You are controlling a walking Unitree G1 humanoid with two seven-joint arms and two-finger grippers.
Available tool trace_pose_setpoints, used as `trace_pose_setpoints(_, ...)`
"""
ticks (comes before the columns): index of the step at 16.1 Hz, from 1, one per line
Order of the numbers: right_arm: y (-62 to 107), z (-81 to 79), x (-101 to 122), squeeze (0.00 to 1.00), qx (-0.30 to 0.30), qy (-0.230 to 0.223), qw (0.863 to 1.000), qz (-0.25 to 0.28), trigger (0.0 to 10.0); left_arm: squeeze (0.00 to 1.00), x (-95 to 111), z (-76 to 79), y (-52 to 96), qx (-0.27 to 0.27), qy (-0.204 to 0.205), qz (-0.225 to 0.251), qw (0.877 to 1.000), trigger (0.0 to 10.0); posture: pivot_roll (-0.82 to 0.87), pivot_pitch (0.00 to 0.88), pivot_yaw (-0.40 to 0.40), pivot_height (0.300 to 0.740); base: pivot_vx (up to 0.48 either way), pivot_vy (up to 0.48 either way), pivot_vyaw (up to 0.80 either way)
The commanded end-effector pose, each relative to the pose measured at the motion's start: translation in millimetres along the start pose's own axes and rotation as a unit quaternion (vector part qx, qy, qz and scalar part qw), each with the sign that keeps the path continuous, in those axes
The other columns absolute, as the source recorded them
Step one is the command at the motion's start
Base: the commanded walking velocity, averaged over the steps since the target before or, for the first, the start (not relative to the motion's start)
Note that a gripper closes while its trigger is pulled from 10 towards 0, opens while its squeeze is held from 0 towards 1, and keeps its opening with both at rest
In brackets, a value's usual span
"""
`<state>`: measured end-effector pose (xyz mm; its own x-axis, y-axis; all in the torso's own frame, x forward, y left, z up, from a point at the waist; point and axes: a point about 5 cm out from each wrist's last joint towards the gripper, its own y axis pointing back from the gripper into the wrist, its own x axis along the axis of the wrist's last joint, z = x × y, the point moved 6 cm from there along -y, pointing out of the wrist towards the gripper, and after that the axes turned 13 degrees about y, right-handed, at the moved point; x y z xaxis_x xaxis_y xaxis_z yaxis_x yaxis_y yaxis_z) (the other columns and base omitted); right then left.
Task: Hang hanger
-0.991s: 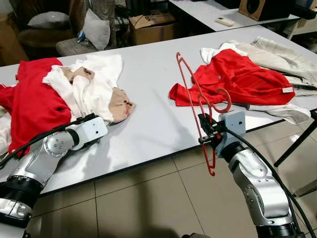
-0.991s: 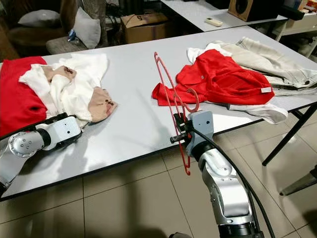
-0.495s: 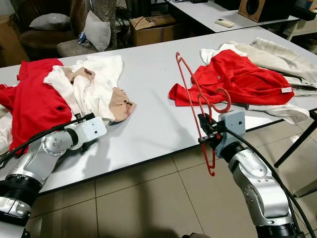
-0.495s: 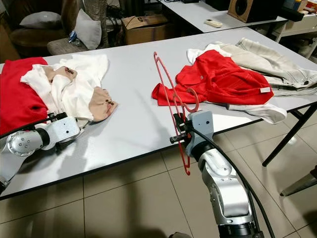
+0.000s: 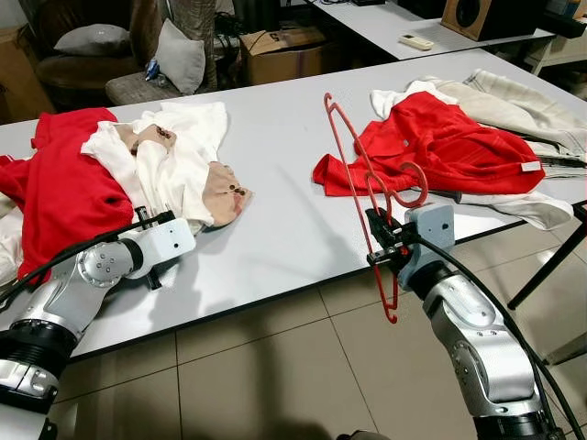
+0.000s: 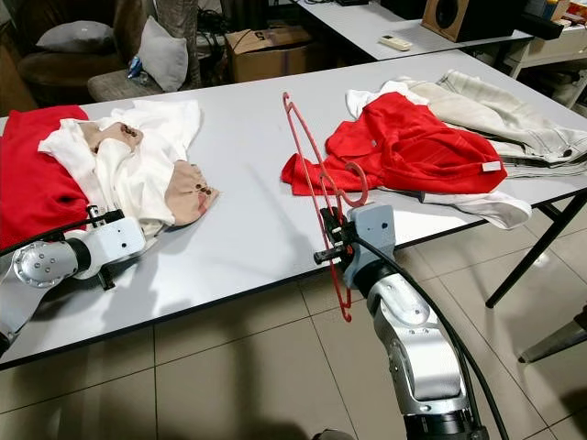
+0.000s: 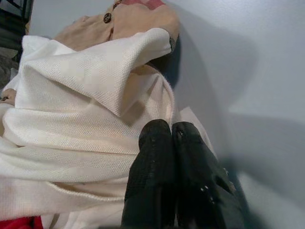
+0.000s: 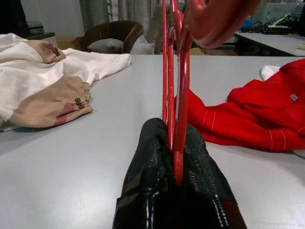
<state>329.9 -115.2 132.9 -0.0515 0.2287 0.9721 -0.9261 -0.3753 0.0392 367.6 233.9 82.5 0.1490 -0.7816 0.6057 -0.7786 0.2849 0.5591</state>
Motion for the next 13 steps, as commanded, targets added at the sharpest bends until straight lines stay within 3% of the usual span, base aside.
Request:
trace_pose_setpoints(1,-2.2,1.0,4.4,0.00,0.002,0.004,1.000,0.009,10.0,0.00,-1.1,-6.2,1.6,-0.002,0.011,-0.007,1.000,0.0,-0.07,0.000,0.041,0.740,0.000,0.000,0.00)
trace_pose_setpoints(4,2.0,-4.1,5.7,0.00,0.030,0.000,0.999,0.014,10.0,0.00,9.9,-0.8,-0.6,-0.025,0.140,0.029,0.989,0.0,-0.08,0.000,0.045,0.740,0.000,0.000,0.00)
trace_pose_setpoints(6,10.3,-14.8,3.7,0.00,0.088,0.001,0.996,0.011,10.0,0.00,45.7,-9.0,0.7,-0.039,0.277,0.114,0.953,0.0,-0.08,0.000,0.051,0.740,0.000,0.000,0.00)
trace_pose_setpoints(7,13.0,-16.5,3.3,0.00,0.100,0.000,0.995,0.011,10.0,0.00,54.0,-13.1,1.5,-0.041,0.303,0.132,0.943,0.0,-0.08,0.000,0.058,0.740,0.000,0.000,0.00)
trace_pose_setpoints(8,19.0,-17.7,2.7,0.00,0.121,-0.006,0.993,0.011,9.7,0.00,70.8,-23.2,3.4,-0.044,0.361,0.167,0.916,0.0,-0.09,0.000,0.063,0.740,0.000,0.000,0.00)
trace_pose_setpoints(9,24.0,-18.6,4.6,0.00,0.139,-0.013,0.990,0.016,6.5,0.00,83.1,-31.5,6.2,-0.048,0.396,0.194,0.896,0.0,-0.09,0.000,0.065,0.740,0.000,0.000,0.00)
trace_pose_setpoints(10,27.0,-19.7,6.1,0.00,0.151,-0.016,0.988,0.019,5.0,0.00,90.1,-37.3,8.6,-0.048,0.417,0.212,0.882,0.0,-0.09,0.000,0.067,0.740,0.000,0.000,0.00)
trace_pose_setpoints(11,40.2,-24.8,11.7,0.00,0.196,-0.027,0.980,0.029,3.7,0.00,116.5,-65.3,22.3,-0.039,0.476,0.282,0.832,0.0,-0.09,0.000,0.071,0.740,0.000,0.000,0.00)
trace_pose_setpoints(12,44.1,-26.3,13.2,0.00,0.209,-0.031,0.977,0.031,3.7,0.00,123.6,-73.7,27.2,-0.037,0.489,0.301,0.818,0.0,-0.09,0.000,0.071,0.740,0.000,0.000,0.00)
trace_pose_setpoints(13,50.2,-28.6,14.0,0.00,0.228,-0.032,0.973,0.030,3.0,0.00,132.5,-87.2,35.2,-0.030,0.509,0.324,0.797,0.0,-0.09,0.000,0.073,0.740,0.000,0.000,0.00)
